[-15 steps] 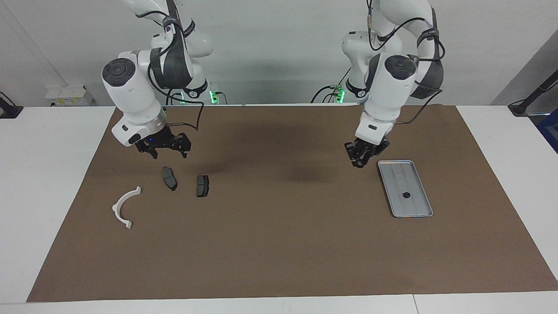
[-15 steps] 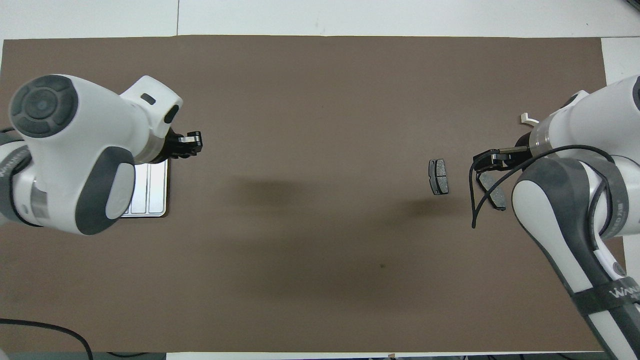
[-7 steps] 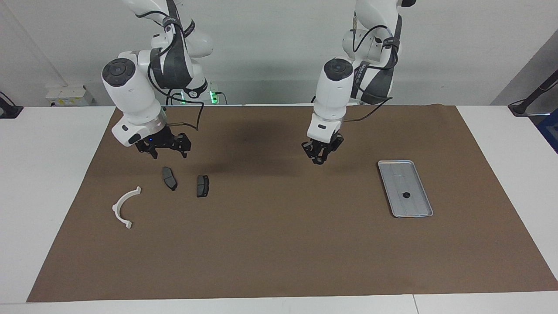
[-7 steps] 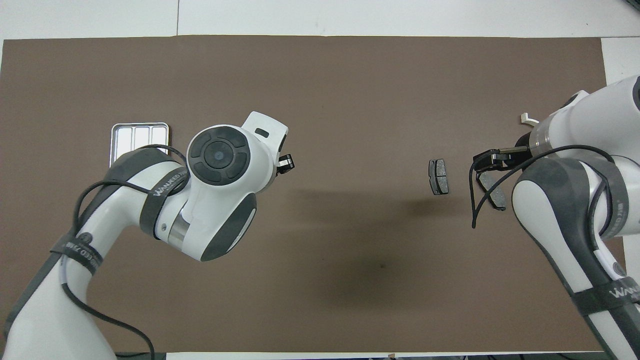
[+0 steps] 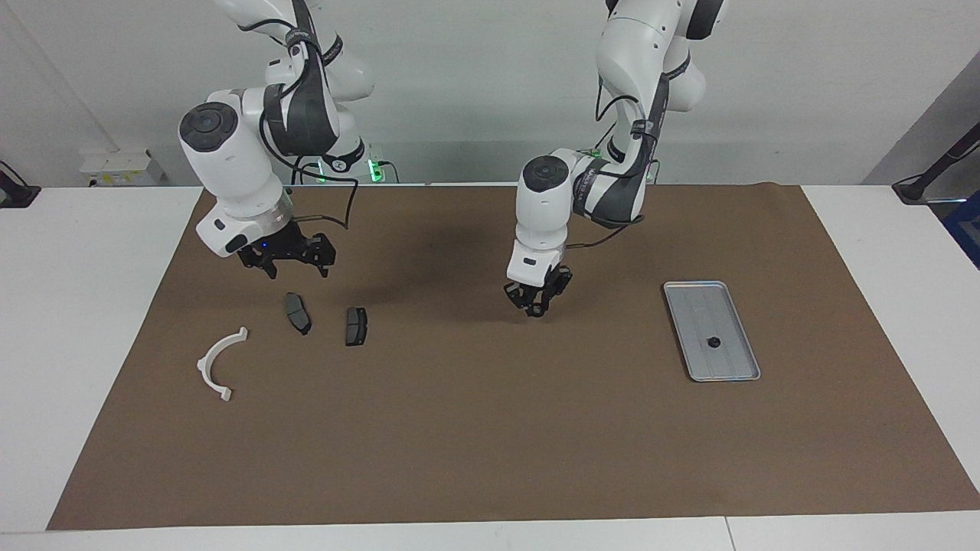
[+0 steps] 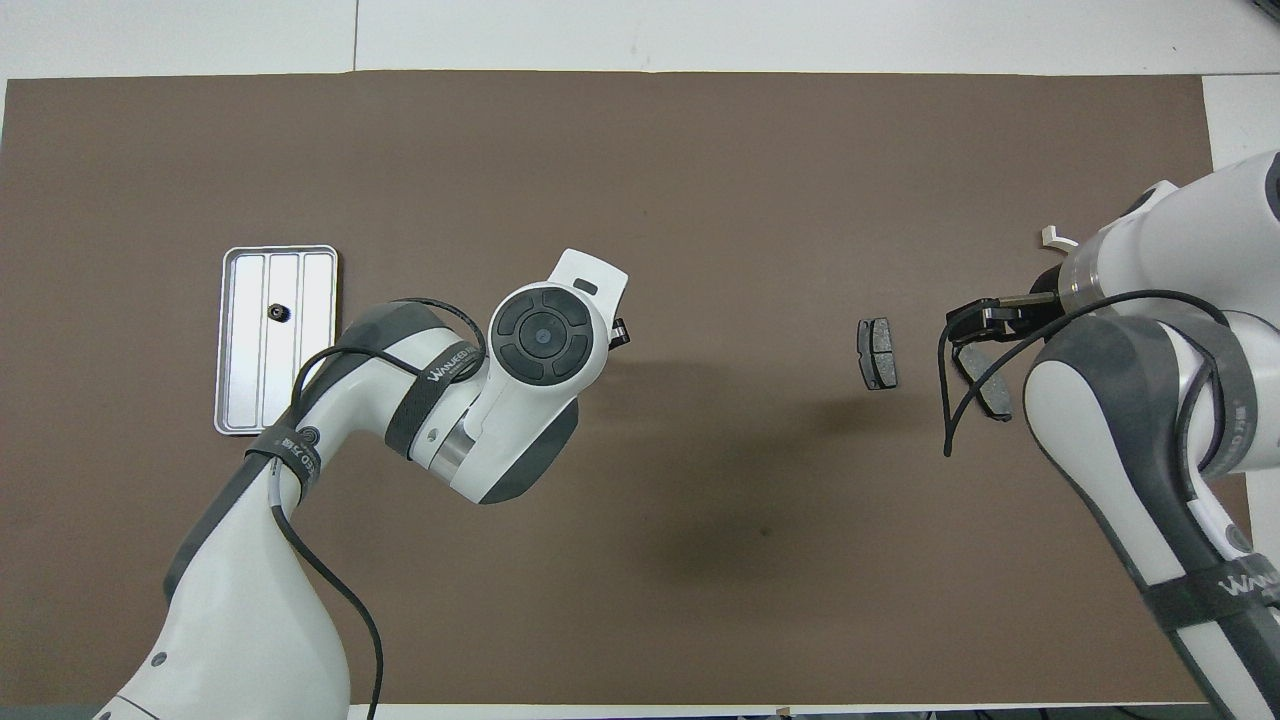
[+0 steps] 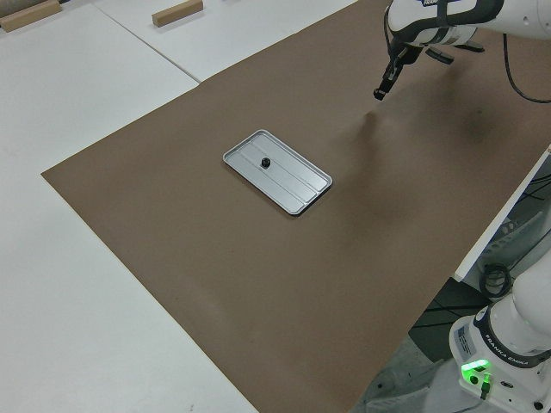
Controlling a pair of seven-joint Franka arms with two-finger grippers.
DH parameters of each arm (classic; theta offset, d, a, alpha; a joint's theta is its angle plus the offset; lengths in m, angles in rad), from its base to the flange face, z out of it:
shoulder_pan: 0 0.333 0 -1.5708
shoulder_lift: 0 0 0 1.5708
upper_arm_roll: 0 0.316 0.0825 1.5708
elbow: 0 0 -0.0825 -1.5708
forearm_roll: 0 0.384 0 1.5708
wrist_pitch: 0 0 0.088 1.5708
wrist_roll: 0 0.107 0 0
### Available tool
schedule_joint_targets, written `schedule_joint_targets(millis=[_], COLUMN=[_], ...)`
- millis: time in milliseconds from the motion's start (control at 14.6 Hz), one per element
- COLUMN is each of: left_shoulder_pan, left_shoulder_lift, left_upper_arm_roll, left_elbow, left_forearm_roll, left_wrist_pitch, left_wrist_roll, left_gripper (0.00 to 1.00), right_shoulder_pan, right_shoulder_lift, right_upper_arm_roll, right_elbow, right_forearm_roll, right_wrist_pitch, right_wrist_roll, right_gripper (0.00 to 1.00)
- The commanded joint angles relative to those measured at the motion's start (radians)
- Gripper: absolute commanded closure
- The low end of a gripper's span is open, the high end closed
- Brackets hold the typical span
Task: Place bearing gear from tray to pile
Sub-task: 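Carry the gear with the left gripper to the table center and release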
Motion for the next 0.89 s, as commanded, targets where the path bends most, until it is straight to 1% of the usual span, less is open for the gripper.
schedule_joint_targets(millis=[0,616,821], left_shoulder_pan=[-0.017,-0.037,-0.040], left_shoulder_lift=[0.010,0.033,0.037], left_upper_arm_roll=[0.017,0.017,0.017], left_elbow=[0.003,-0.028,-0.059], left_forearm_roll=[0.028,0.028,0.028], left_wrist_pitch=[0.019,0.076,0.116], left_wrist_roll=[-0.026,-0.053,-0.053], left_gripper=[0.79,0.79,0.79], right_shoulder_pan=[0.009,0.017,0.017], right_shoulder_lift=[-0.012,-0.010,-0.010], right_upper_arm_roll=[0.010,0.010,0.009], right_elbow=[-0.011,-0.011,-0.011], right_forearm_roll=[0.021,0.021,0.021], right_wrist_pitch=[0.012,0.015,0.015], right_wrist_roll=[0.002,-0.006,-0.010], right_gripper=[0.00,0.00,0.00])
